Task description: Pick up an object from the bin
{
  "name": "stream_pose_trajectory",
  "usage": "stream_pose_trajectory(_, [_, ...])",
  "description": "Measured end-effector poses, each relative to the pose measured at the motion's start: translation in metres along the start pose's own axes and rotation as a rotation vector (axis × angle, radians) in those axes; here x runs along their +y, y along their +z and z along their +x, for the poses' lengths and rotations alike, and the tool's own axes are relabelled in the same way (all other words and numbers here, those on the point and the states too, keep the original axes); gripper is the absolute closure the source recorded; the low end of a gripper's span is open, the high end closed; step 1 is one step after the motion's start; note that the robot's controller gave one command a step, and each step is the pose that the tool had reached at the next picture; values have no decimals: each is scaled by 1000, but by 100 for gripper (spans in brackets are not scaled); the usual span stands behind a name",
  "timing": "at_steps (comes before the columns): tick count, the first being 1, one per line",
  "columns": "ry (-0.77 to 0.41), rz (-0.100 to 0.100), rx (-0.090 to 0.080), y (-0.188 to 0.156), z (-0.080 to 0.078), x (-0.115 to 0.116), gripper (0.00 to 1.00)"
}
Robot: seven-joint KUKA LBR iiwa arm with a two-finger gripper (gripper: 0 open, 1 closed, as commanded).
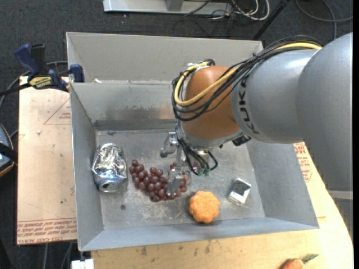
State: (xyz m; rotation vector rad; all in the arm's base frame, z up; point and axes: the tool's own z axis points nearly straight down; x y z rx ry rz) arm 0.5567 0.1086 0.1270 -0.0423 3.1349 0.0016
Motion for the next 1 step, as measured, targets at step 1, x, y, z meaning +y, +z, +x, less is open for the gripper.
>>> stream_pose_trajectory(1, [276,0,1,50,7,16,100])
